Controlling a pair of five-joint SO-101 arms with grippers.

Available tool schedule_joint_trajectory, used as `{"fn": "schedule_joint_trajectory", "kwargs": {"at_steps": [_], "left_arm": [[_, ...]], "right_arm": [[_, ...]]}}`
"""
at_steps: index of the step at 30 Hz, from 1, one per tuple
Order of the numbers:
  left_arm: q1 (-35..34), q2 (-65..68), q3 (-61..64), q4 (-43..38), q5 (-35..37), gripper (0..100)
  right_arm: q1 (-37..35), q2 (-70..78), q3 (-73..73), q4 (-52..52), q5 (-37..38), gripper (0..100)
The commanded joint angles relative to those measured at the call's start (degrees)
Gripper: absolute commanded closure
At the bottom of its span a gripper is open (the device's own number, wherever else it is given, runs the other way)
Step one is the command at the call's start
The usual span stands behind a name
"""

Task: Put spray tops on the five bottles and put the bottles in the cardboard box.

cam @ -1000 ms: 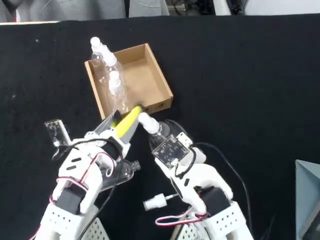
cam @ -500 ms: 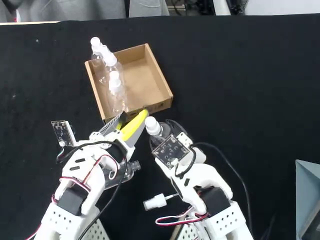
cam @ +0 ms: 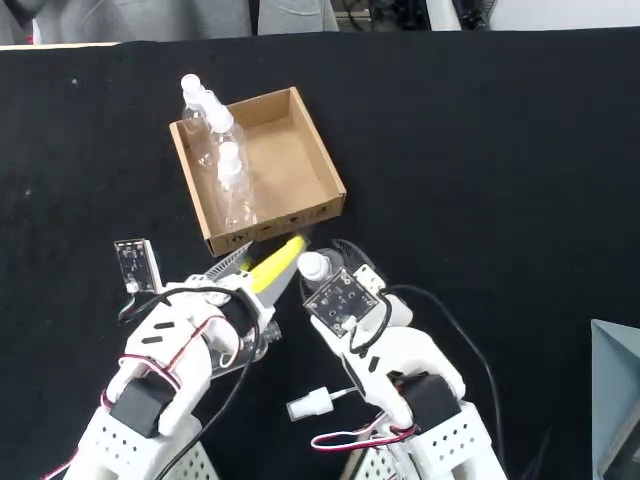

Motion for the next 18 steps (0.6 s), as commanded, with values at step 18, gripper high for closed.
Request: {"fn": "schedule_joint_trajectory", "kwargs": {"at_steps": [18], "left_arm": [[4.18,0.26,-2.95,0.7,-0.79,74]], "right_arm": [[-0.88,-2.68,-0.22,-1.32,0.0,90.2]]}}
